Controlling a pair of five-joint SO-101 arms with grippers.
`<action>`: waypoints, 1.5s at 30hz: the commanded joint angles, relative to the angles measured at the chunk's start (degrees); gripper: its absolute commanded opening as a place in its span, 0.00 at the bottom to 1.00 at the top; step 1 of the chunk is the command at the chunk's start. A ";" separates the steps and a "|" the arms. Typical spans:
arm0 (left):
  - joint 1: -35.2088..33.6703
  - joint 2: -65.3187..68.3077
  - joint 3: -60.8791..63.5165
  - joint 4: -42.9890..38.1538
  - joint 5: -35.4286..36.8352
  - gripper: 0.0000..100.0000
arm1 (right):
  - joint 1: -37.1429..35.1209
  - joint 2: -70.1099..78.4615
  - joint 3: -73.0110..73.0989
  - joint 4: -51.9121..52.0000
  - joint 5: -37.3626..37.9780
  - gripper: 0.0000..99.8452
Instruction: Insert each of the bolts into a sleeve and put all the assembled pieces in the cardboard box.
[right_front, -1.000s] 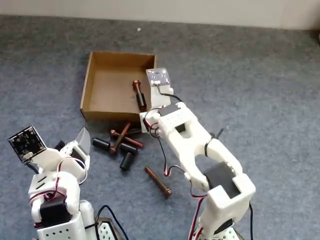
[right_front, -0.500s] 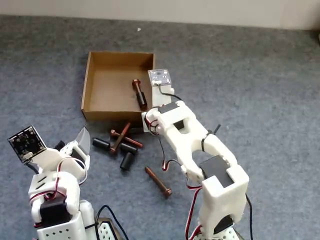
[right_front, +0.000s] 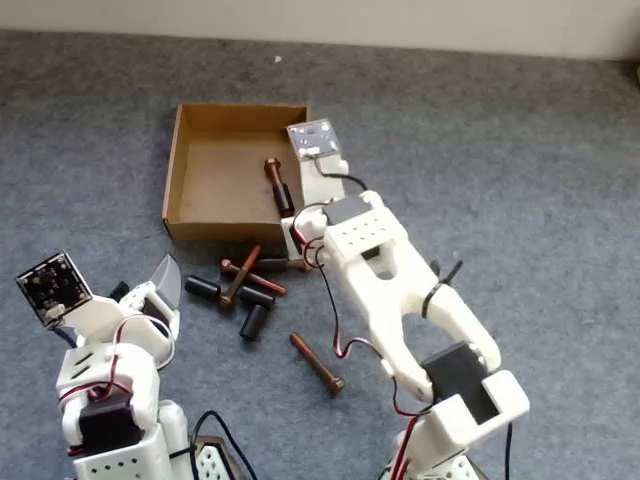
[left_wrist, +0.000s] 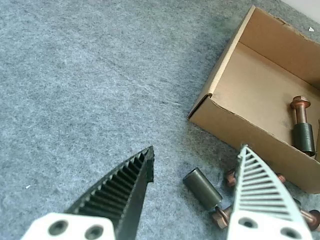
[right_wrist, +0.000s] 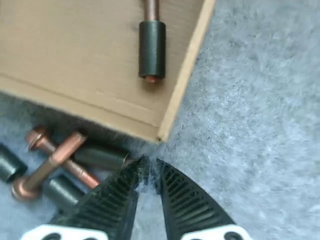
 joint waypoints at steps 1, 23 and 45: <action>-0.40 -0.31 -0.22 -1.32 0.35 0.27 | -2.42 -3.74 -0.92 3.21 6.33 0.03; -0.40 -0.31 -0.22 -1.32 0.35 0.27 | -4.53 10.33 -3.47 5.23 19.43 0.18; -0.40 -0.31 -0.22 -1.32 0.35 0.27 | -2.51 11.74 -6.64 3.74 26.11 0.18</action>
